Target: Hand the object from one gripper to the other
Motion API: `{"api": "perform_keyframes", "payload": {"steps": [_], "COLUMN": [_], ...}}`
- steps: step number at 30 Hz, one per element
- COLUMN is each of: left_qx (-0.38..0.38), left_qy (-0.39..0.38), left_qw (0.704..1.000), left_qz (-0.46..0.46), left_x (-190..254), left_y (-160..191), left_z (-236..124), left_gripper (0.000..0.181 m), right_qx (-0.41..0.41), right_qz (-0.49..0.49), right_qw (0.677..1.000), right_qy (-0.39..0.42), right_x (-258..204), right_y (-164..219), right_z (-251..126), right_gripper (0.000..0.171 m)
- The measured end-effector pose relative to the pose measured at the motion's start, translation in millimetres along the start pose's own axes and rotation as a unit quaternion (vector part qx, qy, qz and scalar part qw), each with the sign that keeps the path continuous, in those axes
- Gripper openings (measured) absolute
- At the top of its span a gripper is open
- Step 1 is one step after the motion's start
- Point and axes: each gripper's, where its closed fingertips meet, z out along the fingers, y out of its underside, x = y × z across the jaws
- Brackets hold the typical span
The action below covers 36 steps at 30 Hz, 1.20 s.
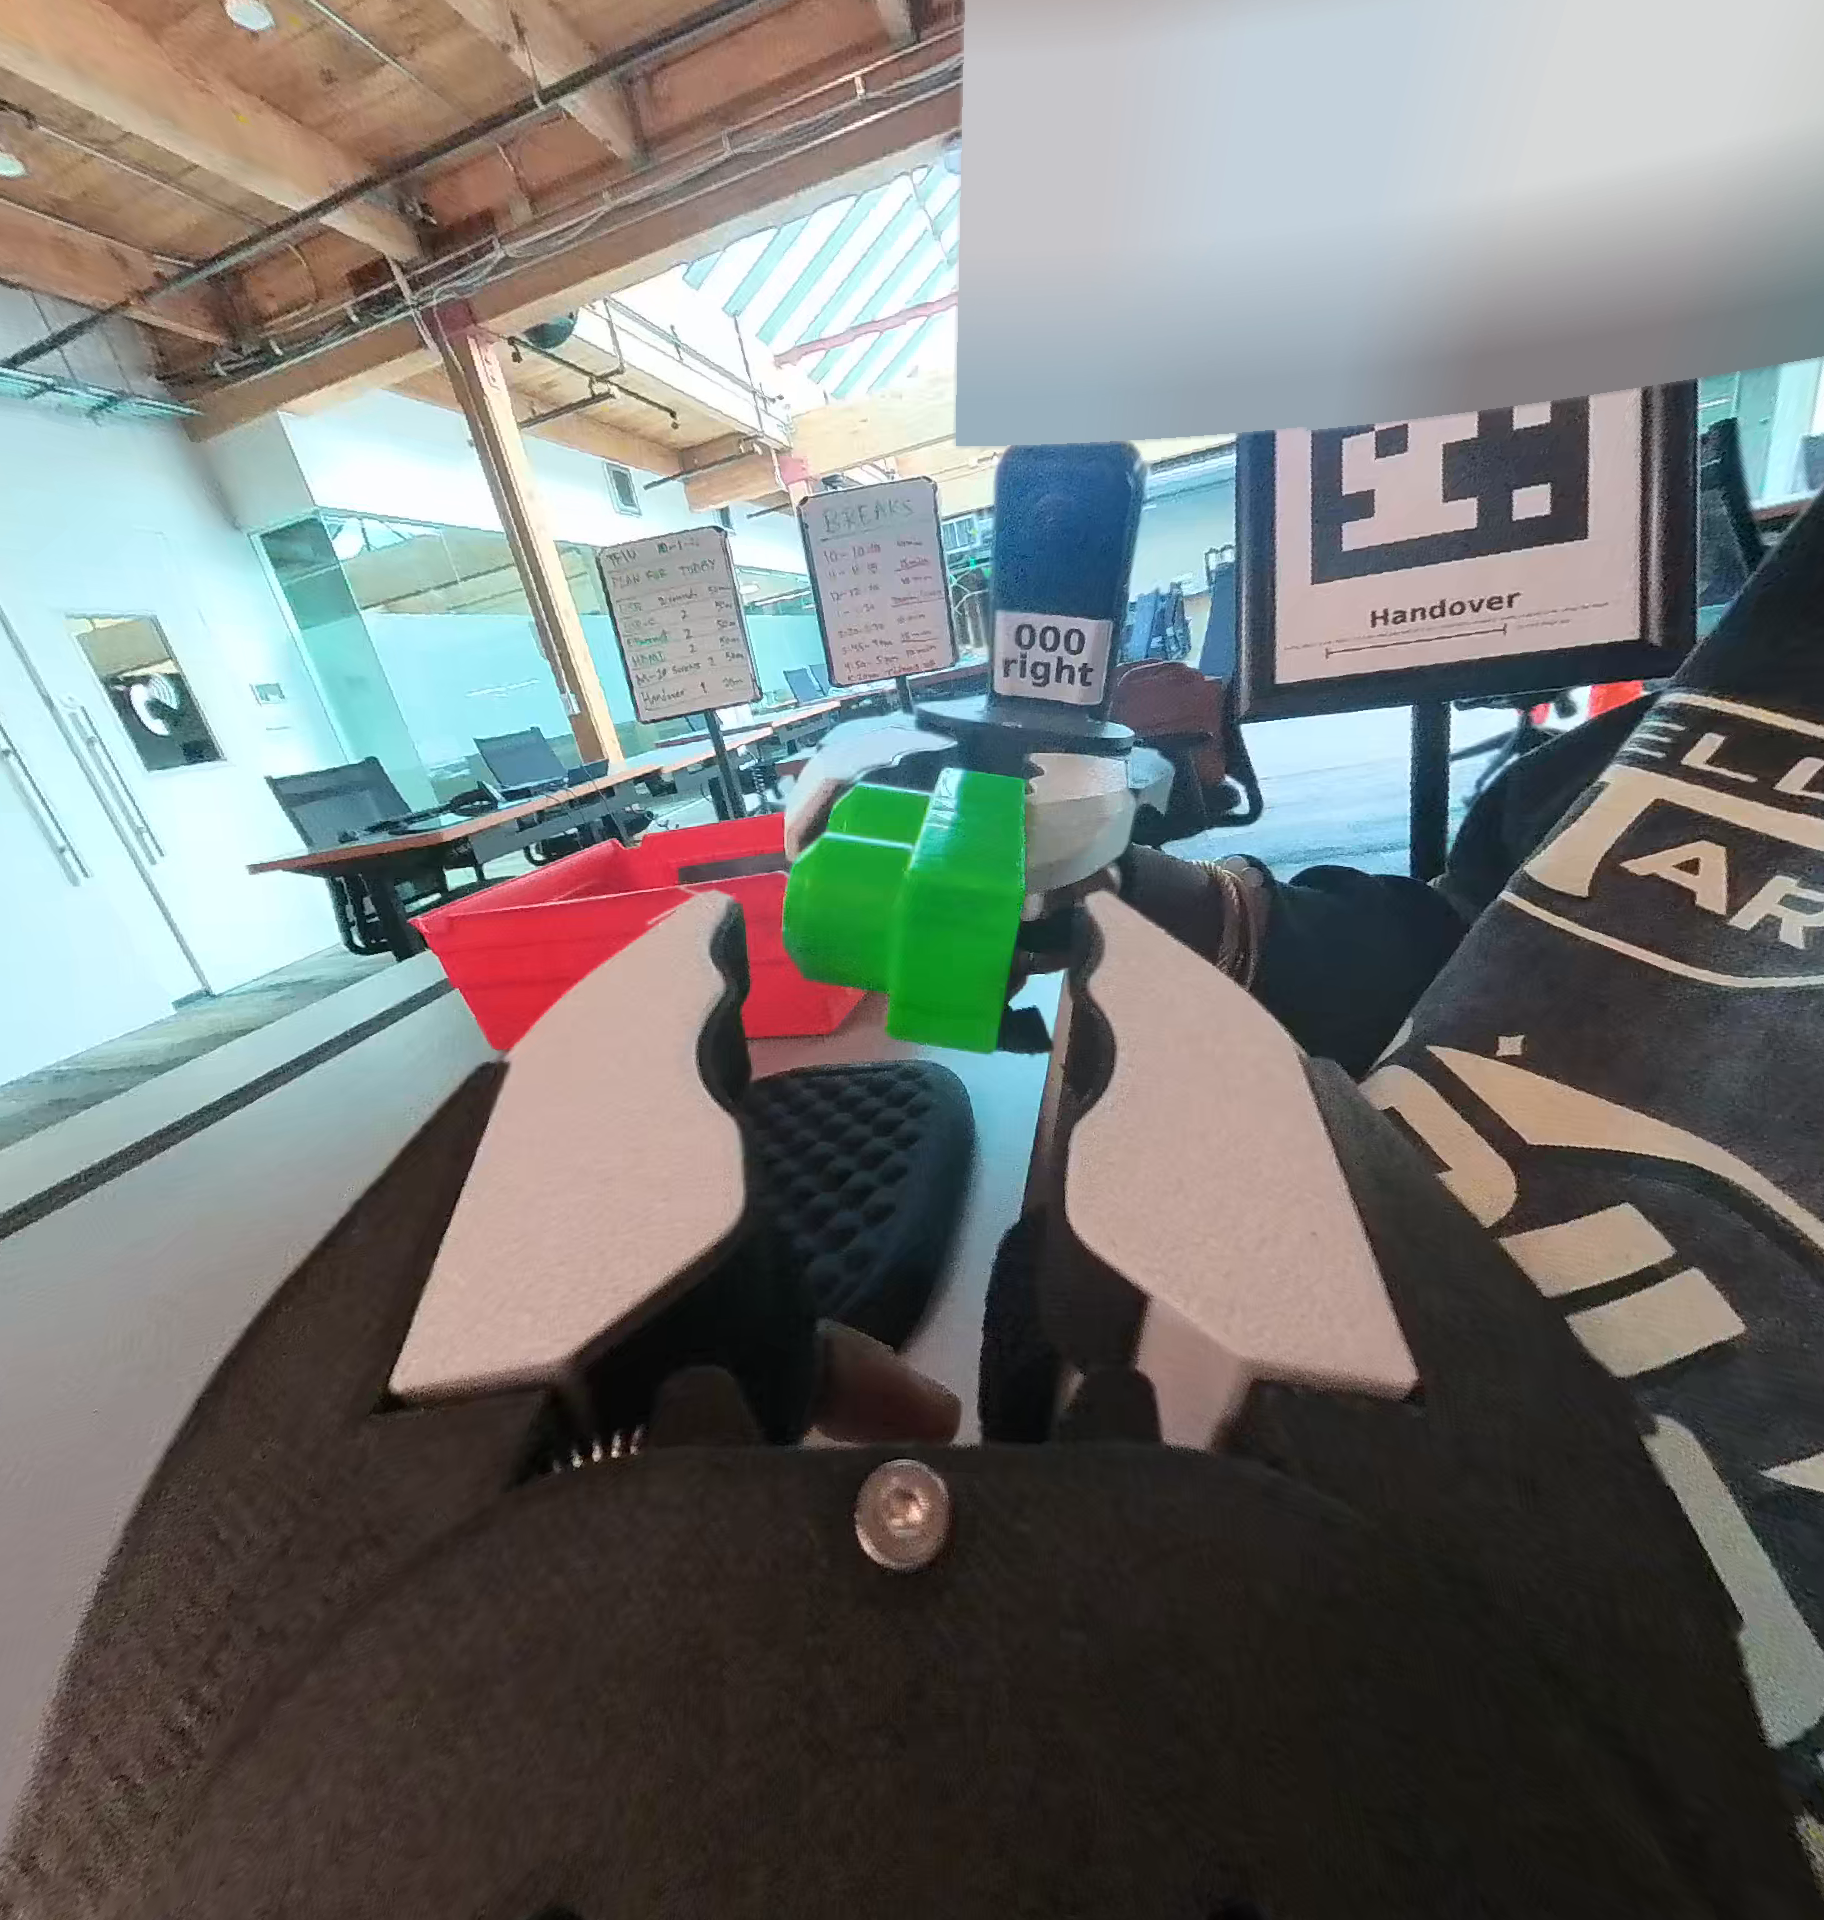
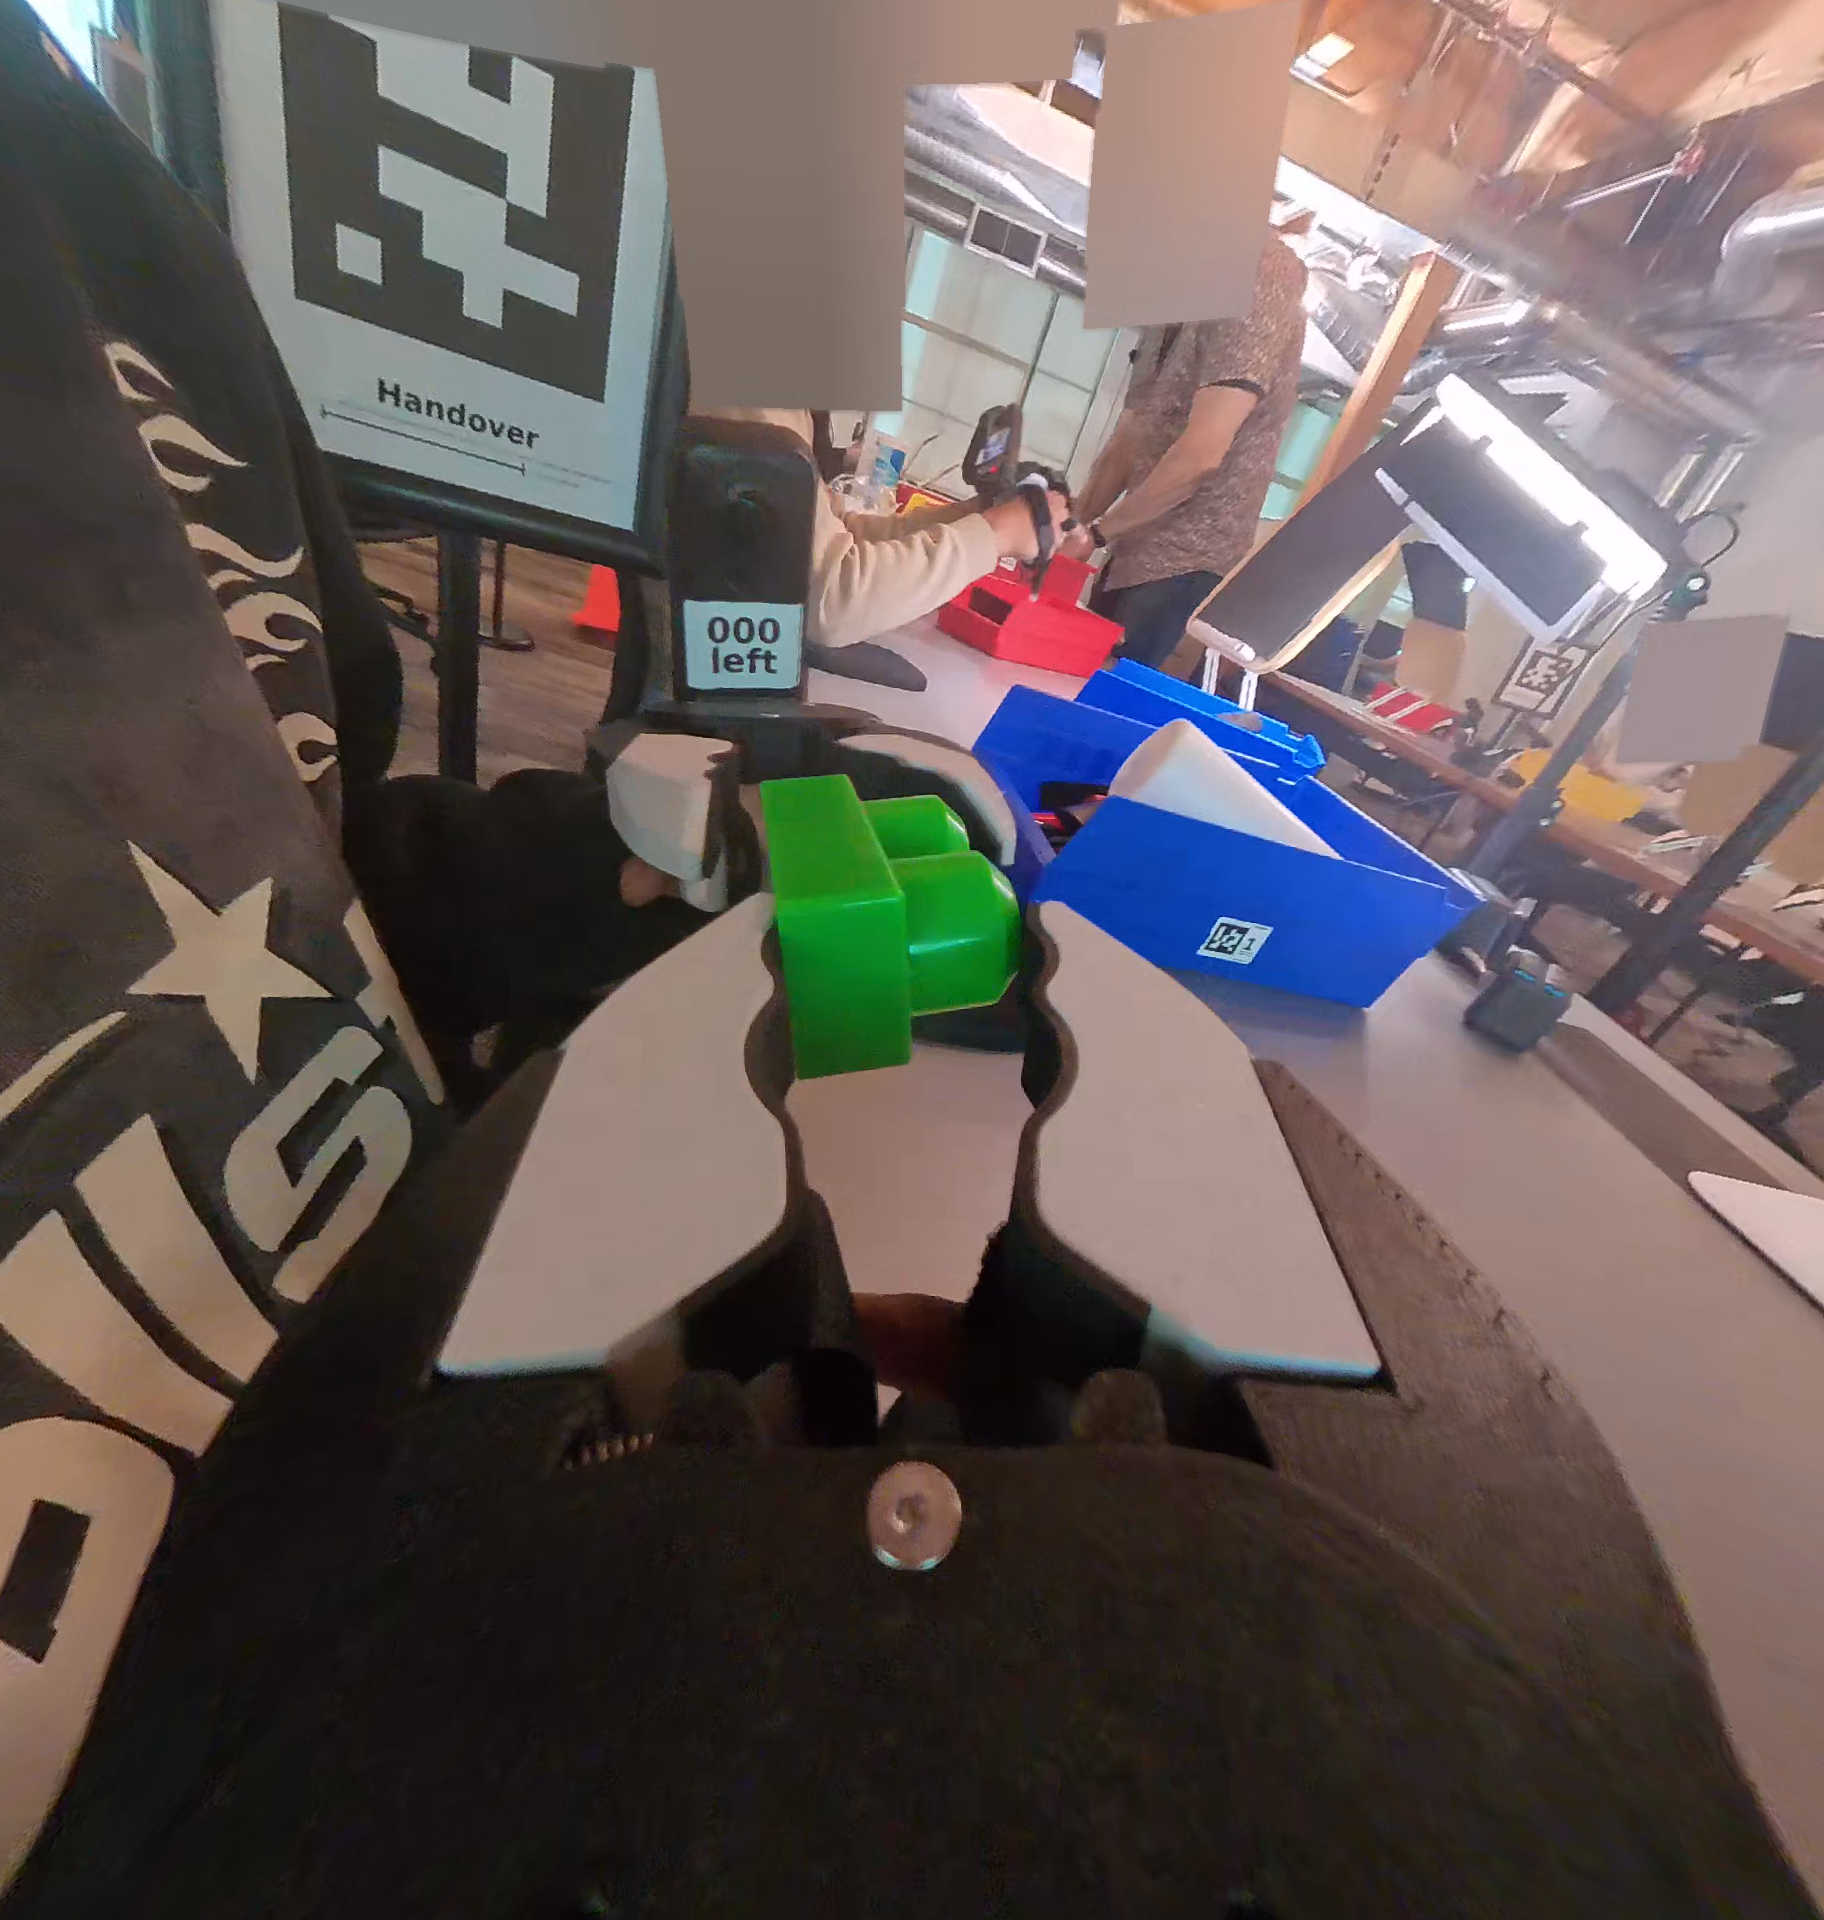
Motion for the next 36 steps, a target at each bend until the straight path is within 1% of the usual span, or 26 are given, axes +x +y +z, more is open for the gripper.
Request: {"api": "perform_keyframes", "payload": {"steps": [3, 7, 9, 10, 11, 13, 14, 16, 18, 20, 21, 23, 25, 26, 28, 30, 32, 33, 34, 36], "left_qx": [0.007, 0.000, 0.003, 0.010, 0.016, 0.020, 0.023, 0.030, 0.026, 0.011, 0.000, -0.016, -0.026, -0.026, -0.012, -0.002, 0.000, -0.004, -0.008, -0.009], "left_qy": [0.007, 0.006, 0.016, 0.021, 0.025, 0.039, 0.043, 0.058, 0.069, 0.079, 0.081, 0.089, 0.091, 0.094, 0.083, 0.051, 0.016, 0.005, -0.004, -0.002], "left_qw": [1.000, 0.999, 0.996, 0.991, 0.984, 0.965, 0.955, 0.942, 0.933, 0.930, 0.931, 0.934, 0.937, 0.943, 0.966, 0.991, 1.000, 0.999, 0.999, 0.998], "left_qz": [-0.013, -0.044, -0.092, -0.130, -0.173, -0.260, -0.292, -0.329, -0.351, -0.359, -0.357, -0.347, -0.336, -0.317, -0.244, -0.123, -0.005, 0.034, 0.053, 0.056], "left_x": [2.3, -0.9, -1.6, -3.4, -6.1, -10.9, -13.4, -14.0, -12.3, -7.8, -5.6, -0.2, 1.3, 2.6, 3.3, 3.0, 3.0, 3.0, 1.9, 3.0], "left_y": [-0.1, 0.5, -1.2, -3.1, -4.1, -2.4, -1.4, -0.2, 1.6, 4.9, 7.7, 10.5, 12.1, 11.6, 6.3, 1.3, -2.9, -3.2, -3.1, -2.2], "left_z": [1.6, 1.6, 1.4, 0.6, -0.2, -2.6, -3.7, -5.3, -4.6, -2.4, -1.3, 0.5, 0.7, 0.6, -0.1, -2.2, -4.1, -4.3, -4.1, -3.0], "left_gripper": [0.046, 0.045, 0.044, 0.044, 0.044, 0.043, 0.043, 0.043, 0.044, 0.043, 0.043, 0.043, 0.043, 0.044, 0.052, 0.061, 0.061, 0.061, 0.061, 0.058], "right_qx": [-0.005, -0.010, -0.006, 0.008, 0.024, 0.053, 0.057, 0.028, -0.020, -0.042, -0.043, -0.049, -0.059, -0.059, -0.052, -0.031, -0.020, -0.012, -0.001, 0.012], "right_qz": [0.013, 0.030, 0.011, -0.011, -0.042, -0.145, -0.200, -0.274, -0.319, -0.352, -0.359, -0.358, -0.343, -0.327, -0.268, -0.192, -0.087, -0.046, -0.013, 0.035], "right_qw": [1.000, 0.999, 1.000, 1.000, 0.999, 0.988, 0.978, 0.960, 0.946, 0.933, 0.930, 0.931, 0.937, 0.943, 0.962, 0.980, 0.996, 0.999, 1.000, 0.999], "right_qy": [-0.011, -0.010, -0.013, -0.014, -0.010, 0.011, 0.032, 0.051, 0.055, 0.061, 0.061, 0.048, 0.034, 0.026, 0.027, 0.031, 0.013, 0.001, -0.012, -0.033], "right_x": [-3.0, -2.2, -3.3, -5.4, -7.3, -11.9, -12.5, -14.5, -14.5, -14.8, -15.8, -19.0, -20.5, -21.2, -16.0, -7.9, -2.9, -2.6, -3.5, -5.8], "right_y": [2.3, 5.3, 5.0, 1.3, -3.3, -13.0, -16.9, -16.0, -7.2, -2.3, -2.0, 1.6, 4.7, 4.8, 1.6, -2.1, 0.0, 0.5, -0.3, -1.3], "right_z": [1.9, 2.6, 1.9, 0.6, -1.2, -4.9, -6.2, -5.1, -2.0, 0.2, 1.2, 2.7, 2.0, 1.3, -0.9, -3.8, -4.8, -4.7, -4.4, -3.3], "right_gripper": [0.042, 0.042, 0.043, 0.047, 0.054, 0.064, 0.066, 0.064, 0.062, 0.057, 0.053, 0.040, 0.039, 0.038, 0.038, 0.038, 0.038, 0.038, 0.038, 0.038]}}
